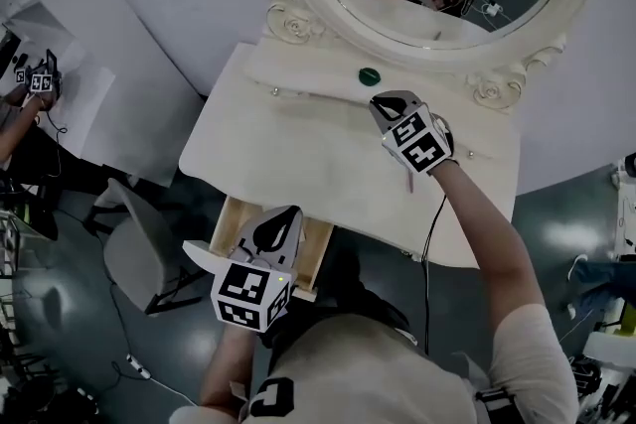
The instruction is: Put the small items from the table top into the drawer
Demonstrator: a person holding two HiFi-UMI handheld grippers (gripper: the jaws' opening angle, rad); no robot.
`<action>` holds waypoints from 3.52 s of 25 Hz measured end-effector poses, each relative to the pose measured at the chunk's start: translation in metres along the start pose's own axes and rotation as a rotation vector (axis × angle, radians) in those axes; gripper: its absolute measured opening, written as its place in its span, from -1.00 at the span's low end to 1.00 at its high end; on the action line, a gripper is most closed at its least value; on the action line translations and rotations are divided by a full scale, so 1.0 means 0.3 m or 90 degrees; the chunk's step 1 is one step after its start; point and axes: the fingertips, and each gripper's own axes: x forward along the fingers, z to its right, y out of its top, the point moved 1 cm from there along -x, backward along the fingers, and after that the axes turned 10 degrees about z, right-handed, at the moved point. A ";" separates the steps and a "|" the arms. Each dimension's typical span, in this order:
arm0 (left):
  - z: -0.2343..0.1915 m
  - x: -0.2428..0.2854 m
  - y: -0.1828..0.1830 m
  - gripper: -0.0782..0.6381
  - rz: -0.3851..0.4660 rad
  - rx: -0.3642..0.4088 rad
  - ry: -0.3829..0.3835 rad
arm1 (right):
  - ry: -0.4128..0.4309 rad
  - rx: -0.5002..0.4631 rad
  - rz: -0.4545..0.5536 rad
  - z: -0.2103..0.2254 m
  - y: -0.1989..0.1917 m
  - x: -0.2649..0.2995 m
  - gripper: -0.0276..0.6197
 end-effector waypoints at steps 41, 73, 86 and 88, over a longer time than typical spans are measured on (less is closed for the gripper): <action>-0.134 0.027 -0.101 -0.62 -0.060 -0.037 0.047 | -0.022 0.050 -0.178 0.246 -0.237 0.371 -0.80; -0.125 -0.122 -0.084 -0.62 -0.013 -0.029 0.023 | -0.083 0.088 -0.147 0.210 -0.105 0.199 -0.83; -0.114 -0.214 -0.026 -0.62 0.026 -0.006 -0.014 | -0.081 0.070 -0.149 0.113 -0.020 0.067 -0.83; -0.120 -0.227 -0.015 -0.62 0.032 -0.003 -0.019 | -0.082 0.067 -0.153 0.098 -0.010 0.049 -0.83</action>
